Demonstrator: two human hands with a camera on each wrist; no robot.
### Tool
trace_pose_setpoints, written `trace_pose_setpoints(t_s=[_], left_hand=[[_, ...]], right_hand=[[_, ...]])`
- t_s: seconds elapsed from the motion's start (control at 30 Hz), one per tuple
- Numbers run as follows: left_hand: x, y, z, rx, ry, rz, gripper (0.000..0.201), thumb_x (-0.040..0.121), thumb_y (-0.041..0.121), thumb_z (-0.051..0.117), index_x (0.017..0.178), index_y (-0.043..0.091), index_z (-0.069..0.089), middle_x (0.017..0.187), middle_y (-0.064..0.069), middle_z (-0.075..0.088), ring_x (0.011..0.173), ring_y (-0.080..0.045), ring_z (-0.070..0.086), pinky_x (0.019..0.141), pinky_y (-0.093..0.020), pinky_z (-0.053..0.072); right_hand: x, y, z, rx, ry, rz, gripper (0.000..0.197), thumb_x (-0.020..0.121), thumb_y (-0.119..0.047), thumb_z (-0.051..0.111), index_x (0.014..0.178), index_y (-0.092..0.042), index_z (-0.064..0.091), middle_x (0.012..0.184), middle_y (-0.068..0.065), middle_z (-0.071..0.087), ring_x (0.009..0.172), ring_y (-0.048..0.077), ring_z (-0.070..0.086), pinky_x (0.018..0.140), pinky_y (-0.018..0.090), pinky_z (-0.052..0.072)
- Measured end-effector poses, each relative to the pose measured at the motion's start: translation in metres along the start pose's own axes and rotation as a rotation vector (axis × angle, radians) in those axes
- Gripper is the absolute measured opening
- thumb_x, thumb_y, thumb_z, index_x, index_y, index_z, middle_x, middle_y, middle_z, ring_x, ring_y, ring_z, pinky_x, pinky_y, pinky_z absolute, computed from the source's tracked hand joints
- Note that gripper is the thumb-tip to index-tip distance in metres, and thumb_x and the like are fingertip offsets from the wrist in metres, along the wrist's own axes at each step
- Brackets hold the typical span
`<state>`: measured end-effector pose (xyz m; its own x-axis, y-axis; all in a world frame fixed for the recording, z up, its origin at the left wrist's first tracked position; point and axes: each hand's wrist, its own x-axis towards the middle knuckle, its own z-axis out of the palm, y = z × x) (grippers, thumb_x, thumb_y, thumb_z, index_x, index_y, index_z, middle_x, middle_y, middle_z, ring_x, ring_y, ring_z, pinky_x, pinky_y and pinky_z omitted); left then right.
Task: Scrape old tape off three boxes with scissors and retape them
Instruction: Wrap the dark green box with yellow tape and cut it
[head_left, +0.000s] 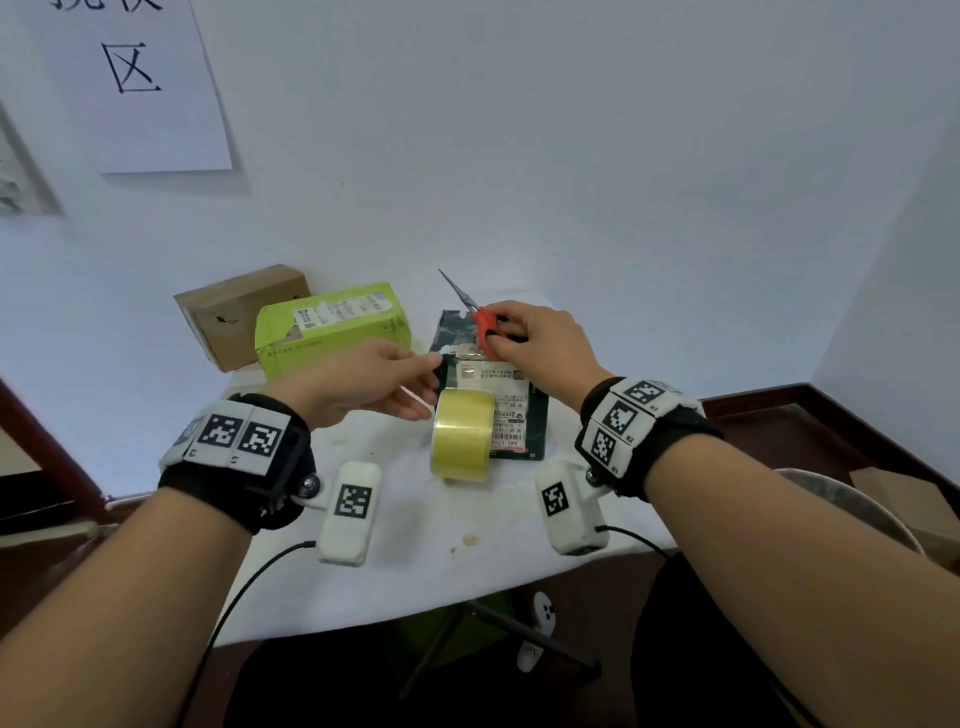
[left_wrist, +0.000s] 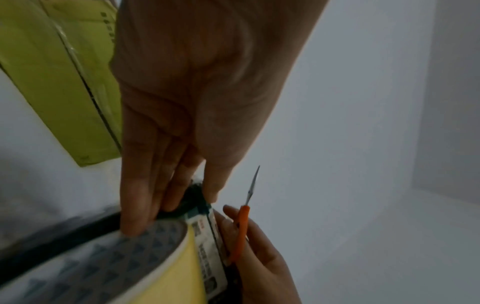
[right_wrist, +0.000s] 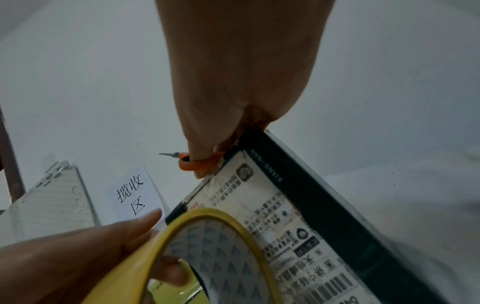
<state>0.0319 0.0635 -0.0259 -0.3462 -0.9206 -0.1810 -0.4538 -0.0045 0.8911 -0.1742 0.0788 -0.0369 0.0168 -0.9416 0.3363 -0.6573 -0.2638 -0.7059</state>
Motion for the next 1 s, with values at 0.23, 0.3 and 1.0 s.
trace_pose_setpoints(t_s=[0.23,0.3,1.0], left_hand=[[0.001,0.000,0.016,-0.096,0.046,-0.069,0.039,0.091,0.030,0.065,0.116,0.000,0.062,0.106,-0.008,0.069,0.068,-0.012,0.064,0.065,-0.019,0.055],[-0.001,0.002,0.020,-0.137,0.029,-0.088,0.037,0.090,0.025,0.065,0.117,0.000,0.062,0.103,-0.006,0.067,0.069,-0.011,0.062,0.064,-0.017,0.055],[-0.014,0.003,0.046,-0.384,0.022,-0.104,0.014,0.097,0.022,0.048,0.097,0.016,0.060,0.081,0.000,0.059,0.064,-0.011,0.057,0.055,-0.022,0.051]], right_hand=[[-0.006,-0.005,-0.001,-0.041,-0.004,0.011,0.034,0.089,-0.027,0.059,0.122,-0.030,0.059,0.116,-0.007,0.067,0.114,0.006,0.057,0.087,0.022,0.042],[-0.005,-0.005,-0.002,-0.067,-0.016,0.013,0.035,0.088,-0.027,0.060,0.124,-0.029,0.059,0.118,-0.006,0.067,0.114,0.007,0.057,0.087,0.021,0.041],[-0.003,-0.009,0.002,-0.094,-0.004,0.036,0.031,0.089,-0.027,0.060,0.120,-0.027,0.062,0.113,-0.004,0.069,0.110,0.011,0.059,0.092,0.027,0.043]])
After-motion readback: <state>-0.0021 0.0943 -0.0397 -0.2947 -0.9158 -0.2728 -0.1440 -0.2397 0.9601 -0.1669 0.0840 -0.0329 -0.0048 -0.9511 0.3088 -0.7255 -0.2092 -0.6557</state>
